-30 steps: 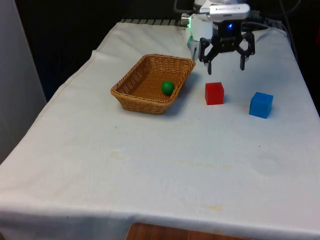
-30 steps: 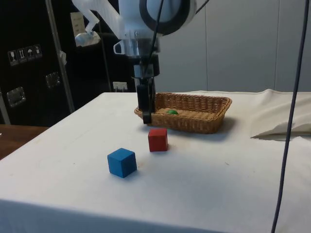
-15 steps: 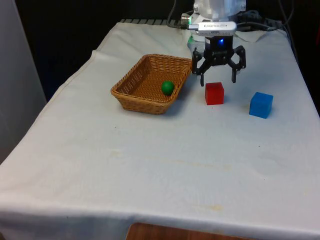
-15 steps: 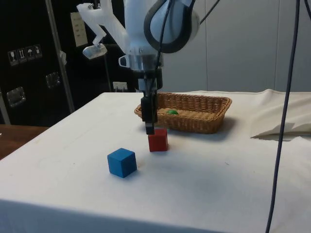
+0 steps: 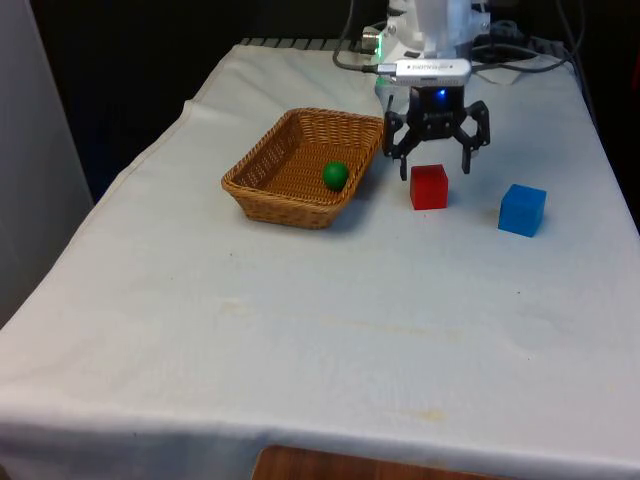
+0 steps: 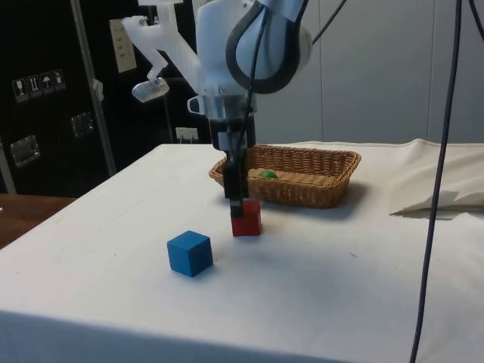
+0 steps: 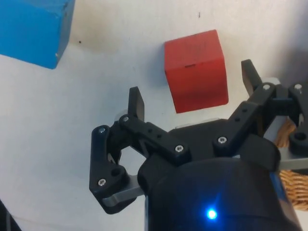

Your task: Place all non-red objects into the basket.

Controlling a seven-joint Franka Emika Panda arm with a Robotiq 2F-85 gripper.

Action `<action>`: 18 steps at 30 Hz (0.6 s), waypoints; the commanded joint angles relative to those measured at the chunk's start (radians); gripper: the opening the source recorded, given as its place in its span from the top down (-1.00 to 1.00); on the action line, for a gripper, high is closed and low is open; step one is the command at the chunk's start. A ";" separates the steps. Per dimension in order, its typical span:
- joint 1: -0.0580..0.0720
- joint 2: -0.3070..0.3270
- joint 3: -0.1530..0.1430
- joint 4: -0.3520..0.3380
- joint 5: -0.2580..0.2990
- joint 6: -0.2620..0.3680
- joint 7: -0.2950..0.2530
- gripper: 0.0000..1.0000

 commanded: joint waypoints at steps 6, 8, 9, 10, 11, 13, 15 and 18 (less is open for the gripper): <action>0.000 0.025 0.001 -0.005 0.000 0.035 0.000 -1.00; -0.006 0.029 0.012 -0.013 0.016 0.060 -0.010 -1.00; -0.006 0.032 0.013 -0.013 0.017 0.063 -0.011 -1.00; -0.007 0.036 0.014 -0.014 0.018 0.070 -0.012 -1.00; -0.008 0.039 0.015 -0.014 0.018 0.072 -0.012 -1.00; -0.008 0.044 0.015 -0.013 0.019 0.075 -0.013 -1.00; -0.008 0.045 0.014 -0.012 0.018 0.074 -0.012 -1.00; -0.006 0.045 0.011 -0.011 0.013 0.071 -0.009 -1.00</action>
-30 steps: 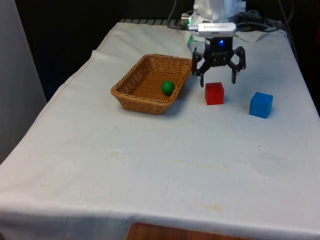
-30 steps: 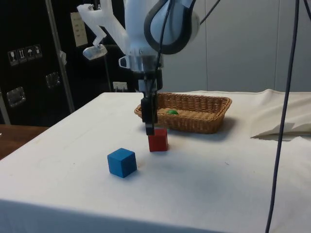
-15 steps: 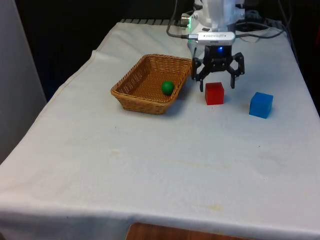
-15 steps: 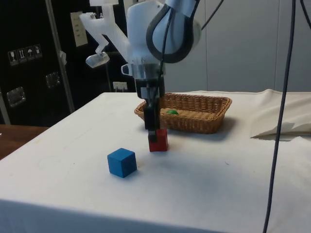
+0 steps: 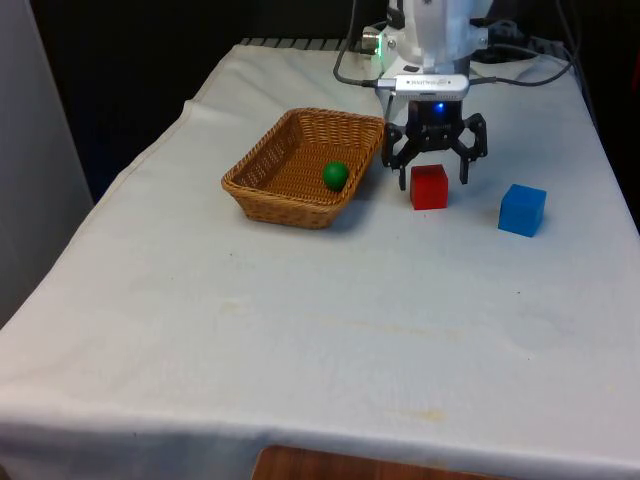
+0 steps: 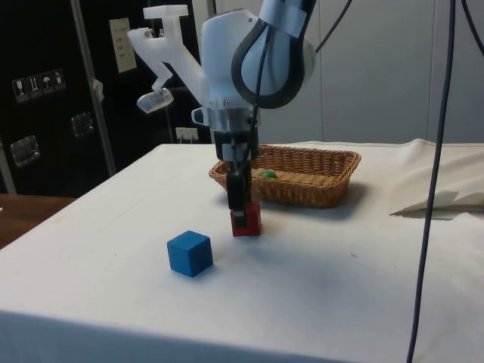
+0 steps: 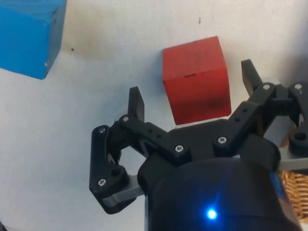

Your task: Place all non-red objects into the basket.

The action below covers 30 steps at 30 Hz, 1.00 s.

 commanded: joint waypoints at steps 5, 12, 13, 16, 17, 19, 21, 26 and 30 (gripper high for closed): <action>0.000 0.000 0.000 0.000 0.000 0.000 0.000 -1.00; 0.001 0.018 0.011 -0.002 0.009 0.029 0.013 -1.00; 0.000 0.021 0.013 -0.002 0.009 0.033 0.015 -1.00; 0.000 0.025 0.014 -0.002 0.009 0.039 0.017 -1.00; 0.000 0.027 0.013 -0.001 0.007 0.040 0.017 -1.00; 0.000 0.028 0.012 -0.001 0.006 0.039 0.017 -1.00; 0.000 0.028 0.011 -0.001 0.005 0.038 0.017 -0.61; 0.000 0.028 0.010 0.000 0.004 0.036 0.017 0.30; 0.000 0.028 0.010 0.000 0.004 0.036 0.018 1.00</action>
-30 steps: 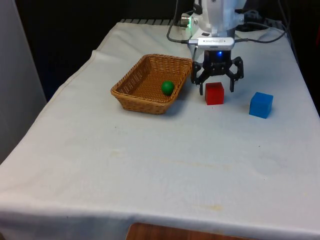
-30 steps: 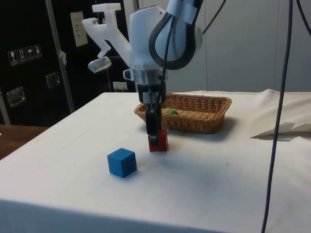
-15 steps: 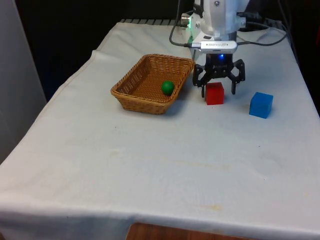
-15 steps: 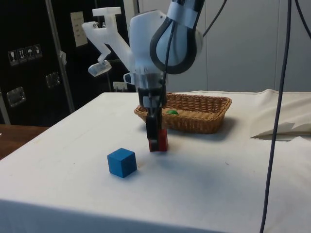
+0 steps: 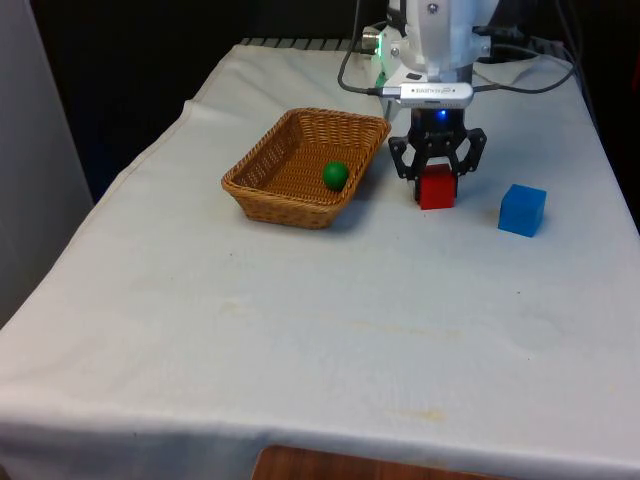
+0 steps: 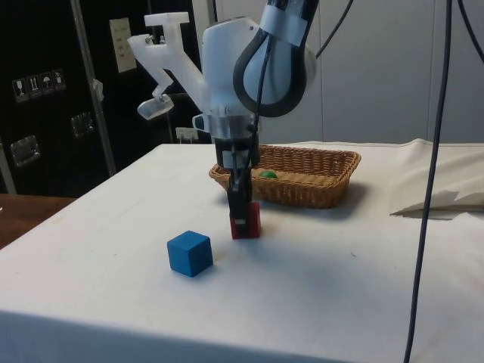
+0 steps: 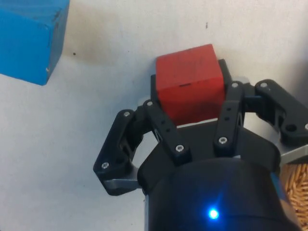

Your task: Place all non-red objects into the basket.

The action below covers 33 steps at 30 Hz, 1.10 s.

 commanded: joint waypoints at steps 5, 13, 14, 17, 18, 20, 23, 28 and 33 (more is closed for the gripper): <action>-0.002 0.001 0.002 -0.001 0.003 0.003 -0.001 0.99; -0.001 -0.025 -0.002 -0.010 0.000 -0.013 0.000 0.99; -0.001 -0.063 -0.003 -0.029 0.002 -0.030 0.002 0.99; -0.001 -0.107 -0.006 -0.052 0.000 -0.049 0.004 0.99; -0.001 -0.118 -0.006 -0.057 0.000 -0.054 0.005 0.99; -0.001 -0.152 -0.008 -0.068 -0.002 -0.076 0.005 0.99; -0.001 -0.172 -0.009 -0.074 -0.002 -0.091 0.005 0.99; -0.002 -0.226 -0.013 -0.089 -0.004 -0.128 0.002 0.99; -0.003 -0.281 -0.018 -0.102 -0.003 -0.168 -0.003 0.99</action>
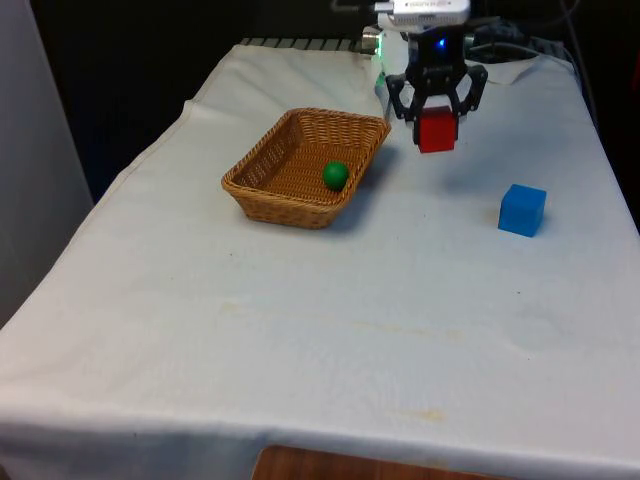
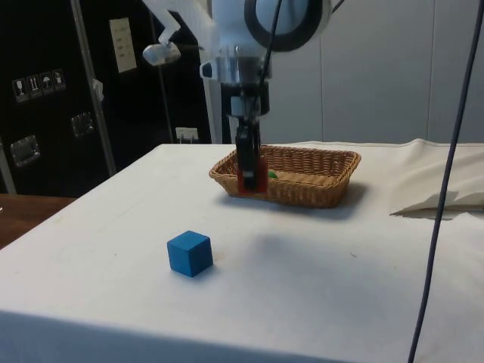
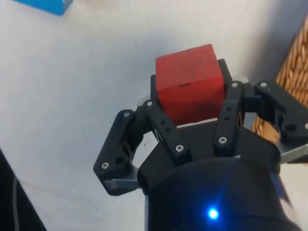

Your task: Place all non-red objects into the basket.

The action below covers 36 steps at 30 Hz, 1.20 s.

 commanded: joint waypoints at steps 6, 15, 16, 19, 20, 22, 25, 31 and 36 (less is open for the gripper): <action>-0.003 -0.081 -0.014 -0.022 0.001 -0.060 -0.013 0.99; -0.002 -0.127 -0.048 -0.041 0.000 -0.087 -0.042 0.99; -0.006 -0.133 -0.054 -0.046 0.009 -0.088 -0.059 0.99; -0.006 -0.142 -0.080 -0.057 0.008 -0.087 -0.084 0.99; -0.007 -0.144 -0.086 -0.060 0.008 -0.086 -0.091 0.99; -0.006 -0.148 -0.096 -0.065 0.009 -0.085 -0.101 0.99; -0.008 -0.157 -0.111 -0.076 0.008 -0.084 -0.117 0.99; -0.011 -0.176 -0.143 -0.102 0.006 -0.081 -0.148 0.99; -0.013 -0.190 -0.168 -0.122 0.000 -0.078 -0.169 0.99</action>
